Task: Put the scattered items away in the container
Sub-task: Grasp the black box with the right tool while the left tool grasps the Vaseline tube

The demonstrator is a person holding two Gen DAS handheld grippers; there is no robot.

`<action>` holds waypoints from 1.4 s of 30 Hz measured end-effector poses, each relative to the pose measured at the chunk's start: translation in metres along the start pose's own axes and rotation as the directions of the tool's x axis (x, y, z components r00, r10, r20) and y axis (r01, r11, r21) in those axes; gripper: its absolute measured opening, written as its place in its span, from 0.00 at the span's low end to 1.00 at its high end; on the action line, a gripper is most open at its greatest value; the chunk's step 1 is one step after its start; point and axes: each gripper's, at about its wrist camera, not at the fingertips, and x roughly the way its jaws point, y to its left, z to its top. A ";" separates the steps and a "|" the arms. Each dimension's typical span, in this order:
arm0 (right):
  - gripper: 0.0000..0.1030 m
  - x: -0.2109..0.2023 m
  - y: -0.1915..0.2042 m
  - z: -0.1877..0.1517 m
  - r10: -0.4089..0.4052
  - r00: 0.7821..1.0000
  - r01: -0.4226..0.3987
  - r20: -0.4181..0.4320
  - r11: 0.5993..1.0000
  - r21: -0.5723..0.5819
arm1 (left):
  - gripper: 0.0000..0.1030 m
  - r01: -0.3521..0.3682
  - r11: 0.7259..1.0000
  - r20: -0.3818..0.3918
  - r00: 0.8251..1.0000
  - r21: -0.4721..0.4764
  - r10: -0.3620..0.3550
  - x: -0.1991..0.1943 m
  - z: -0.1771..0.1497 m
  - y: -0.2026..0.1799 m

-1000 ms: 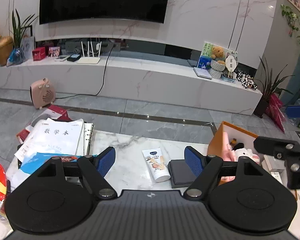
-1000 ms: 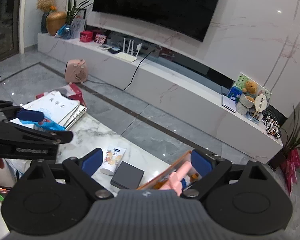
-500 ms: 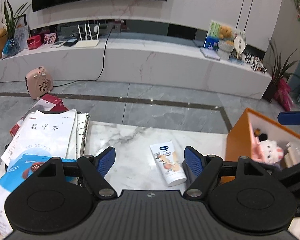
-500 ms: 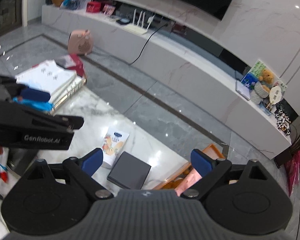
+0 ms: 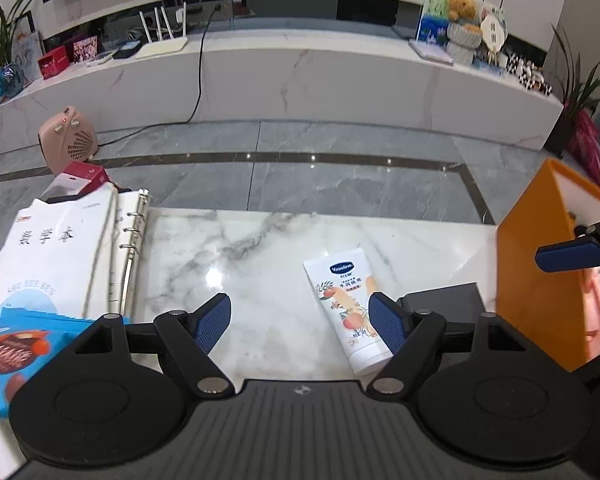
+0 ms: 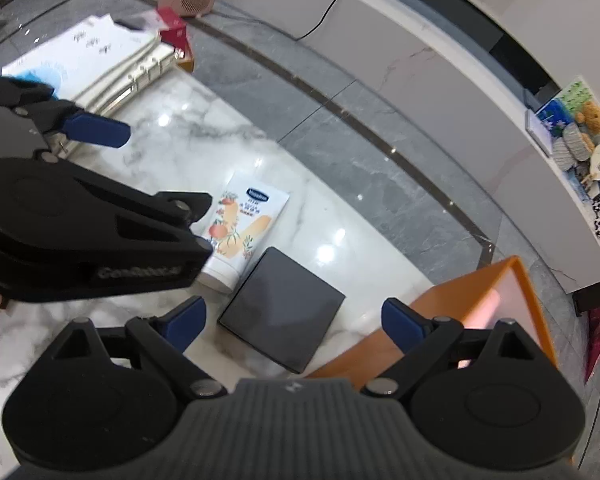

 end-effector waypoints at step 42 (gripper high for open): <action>0.79 0.079 0.004 0.012 0.031 0.966 -0.031 -0.255 1.000 0.003 | 0.51 0.103 0.994 -0.156 0.982 -0.046 -0.109 0.054 -0.008 0.012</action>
